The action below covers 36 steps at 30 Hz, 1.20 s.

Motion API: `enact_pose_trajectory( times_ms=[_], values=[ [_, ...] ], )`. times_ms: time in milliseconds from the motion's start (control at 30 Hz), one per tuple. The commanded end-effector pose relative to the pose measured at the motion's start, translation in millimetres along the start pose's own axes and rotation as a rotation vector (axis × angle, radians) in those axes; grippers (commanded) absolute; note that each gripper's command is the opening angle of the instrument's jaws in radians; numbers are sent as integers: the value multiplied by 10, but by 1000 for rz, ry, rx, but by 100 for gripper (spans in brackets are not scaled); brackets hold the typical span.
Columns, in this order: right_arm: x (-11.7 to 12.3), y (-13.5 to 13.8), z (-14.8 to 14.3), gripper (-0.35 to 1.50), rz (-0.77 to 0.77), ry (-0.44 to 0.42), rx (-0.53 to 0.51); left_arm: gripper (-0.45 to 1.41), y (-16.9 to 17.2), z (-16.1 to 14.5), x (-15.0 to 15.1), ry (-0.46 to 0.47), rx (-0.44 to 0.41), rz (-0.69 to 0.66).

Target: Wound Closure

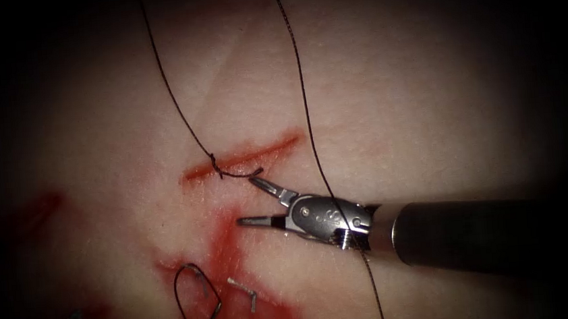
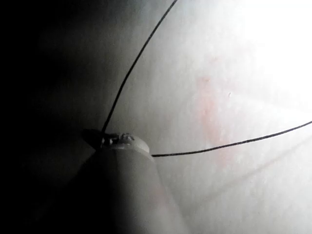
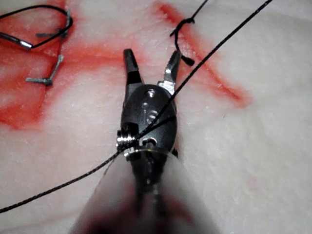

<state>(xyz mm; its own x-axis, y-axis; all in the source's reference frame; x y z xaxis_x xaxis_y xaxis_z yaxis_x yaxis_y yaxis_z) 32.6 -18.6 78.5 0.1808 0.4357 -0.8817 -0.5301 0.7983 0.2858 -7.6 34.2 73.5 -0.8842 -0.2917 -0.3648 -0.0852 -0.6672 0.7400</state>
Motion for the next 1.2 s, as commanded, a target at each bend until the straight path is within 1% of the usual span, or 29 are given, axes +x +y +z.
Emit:
enact_pose_trajectory(
  times_ms=[33, 100, 167, 233, 333, 400, 500, 533, 600, 700, 800, 833, 867, 900, 967, 1000, 1033, 1133, 1200],
  values=[
    [-4, -6, 12, 84, -15, 1, -3, -45, 0, 9, 1, 1, 2, -3],
    [-5, -4, 14, 84, -22, 1, -6, -45, 2, 8, 3, 2, -1, 1],
    [-7, -3, 15, 79, -23, 1, -8, -45, 5, 7, 4, 4, -3, 5],
    [-8, 2, 13, 76, -23, 4, -9, -45, 7, 7, 4, 4, -8, 2],
    [-4, 11, 9, 76, -17, 0, -16, -45, 7, 8, 4, 5, -12, 5],
    [2, 19, 3, 78, -6, 14, -19, -45, 7, 8, 3, 6, -14, 6],
    [10, 23, 1, 93, -14, 15, -22, -45, 8, 9, 3, 9, -13, 6],
    [10, 22, 2, 94, -20, 17, -26, -45, 8, 9, 3, 8, -13, 1],
    [2, 14, 9, 93, -36, -13, 5, -45, 9, 9, 4, 9, -14, 2],
    [-12, 7, 16, 78, -57, -41, 31, -45, 11, 8, 6, 10, -17, 5],
    [-21, 4, 22, 78, -69, -60, 41, -45, 13, 8, 6, 10, -19, 1],
    [-21, 5, 22, 69, -76, -58, 47, -45, 13, 7, 6, 11, -19, 2],
    [-21, 5, 22, 66, -81, -57, 47, -45, 13, 7, 5, 11, -19, 2],
    [-21, 4, 20, 47, -93, -55, 50, -45, 13, 7, 5, 12, -19, 2],
    [-21, 3, 20, 22, -105, -57, 52, -45, 13, 7, 5, 12, -19, 2],
    [-21, 3, 20, 22, -105, -57, 52, -45, 13, 7, 5, 12, -19, 2],
    [-20, 3, 20, -35, -118, -67, 55, -45, 13, 7, 5, 11, -19, 2],
    [-16, 5, 14, -35, -137, -70, 66, -45, 14, 6, 6, 11, -21, 3],
    [-13, 6, 10, -35, -150, -56, 69, -45, 14, 6, 6, 11, -21, 4]
  ],
)
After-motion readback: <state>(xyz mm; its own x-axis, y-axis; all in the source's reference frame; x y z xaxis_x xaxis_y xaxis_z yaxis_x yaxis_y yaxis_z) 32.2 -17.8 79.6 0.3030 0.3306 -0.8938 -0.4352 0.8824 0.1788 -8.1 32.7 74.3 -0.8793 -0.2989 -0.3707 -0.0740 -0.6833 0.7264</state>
